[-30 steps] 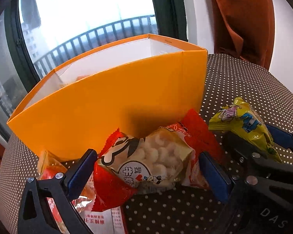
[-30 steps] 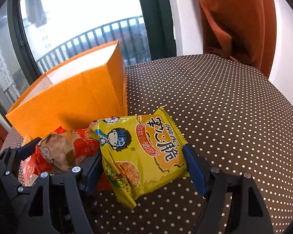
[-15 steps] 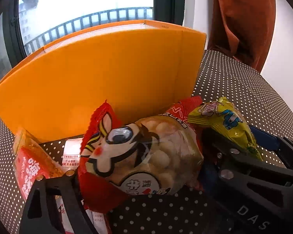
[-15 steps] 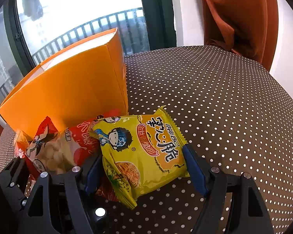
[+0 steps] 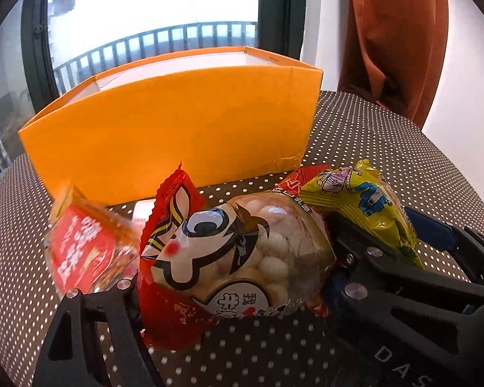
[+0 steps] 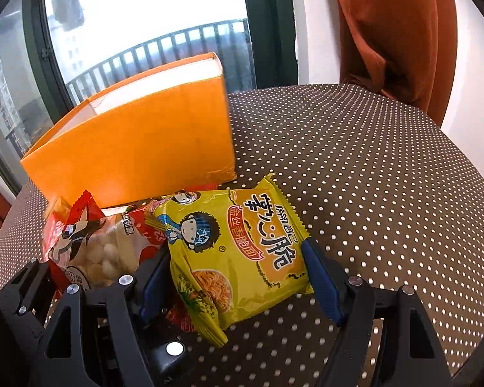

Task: Organize snacks
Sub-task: 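Lift both bags and carry them over the orange box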

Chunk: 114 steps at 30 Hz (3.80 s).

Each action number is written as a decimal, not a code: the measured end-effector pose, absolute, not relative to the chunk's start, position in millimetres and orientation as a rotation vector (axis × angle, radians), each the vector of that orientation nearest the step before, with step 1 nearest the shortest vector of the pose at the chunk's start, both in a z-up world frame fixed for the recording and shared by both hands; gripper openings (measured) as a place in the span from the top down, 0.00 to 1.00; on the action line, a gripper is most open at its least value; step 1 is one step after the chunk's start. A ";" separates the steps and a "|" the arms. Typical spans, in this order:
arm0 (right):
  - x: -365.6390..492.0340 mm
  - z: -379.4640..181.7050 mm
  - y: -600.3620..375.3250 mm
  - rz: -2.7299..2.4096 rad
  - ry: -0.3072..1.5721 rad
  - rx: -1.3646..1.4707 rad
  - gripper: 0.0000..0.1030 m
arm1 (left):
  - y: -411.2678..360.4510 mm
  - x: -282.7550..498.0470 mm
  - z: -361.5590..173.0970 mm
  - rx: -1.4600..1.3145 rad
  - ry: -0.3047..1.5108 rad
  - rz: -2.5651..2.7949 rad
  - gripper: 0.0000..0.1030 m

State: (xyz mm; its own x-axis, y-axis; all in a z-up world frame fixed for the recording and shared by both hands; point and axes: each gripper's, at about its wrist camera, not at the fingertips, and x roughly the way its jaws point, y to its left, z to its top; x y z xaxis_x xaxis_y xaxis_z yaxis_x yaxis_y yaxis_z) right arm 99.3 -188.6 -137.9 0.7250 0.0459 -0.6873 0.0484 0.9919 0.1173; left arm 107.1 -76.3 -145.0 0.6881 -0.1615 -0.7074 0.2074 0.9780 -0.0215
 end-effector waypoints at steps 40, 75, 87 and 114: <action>58.1 -10.1 -123.1 0.066 0.526 0.073 0.24 | -18.7 67.8 -17.2 0.021 0.551 -0.115 0.20; 257.1 14.0 -103.0 0.122 0.509 0.064 0.24 | 18.0 251.0 2.3 -0.002 0.534 -0.058 0.20; 292.0 -20.4 -99.6 0.126 0.592 0.069 0.24 | 16.9 288.5 -21.8 -0.003 0.624 -0.056 0.20; 301.1 -29.5 -89.8 0.113 0.700 0.049 0.24 | 15.2 311.3 -37.7 0.188 0.820 -0.110 0.14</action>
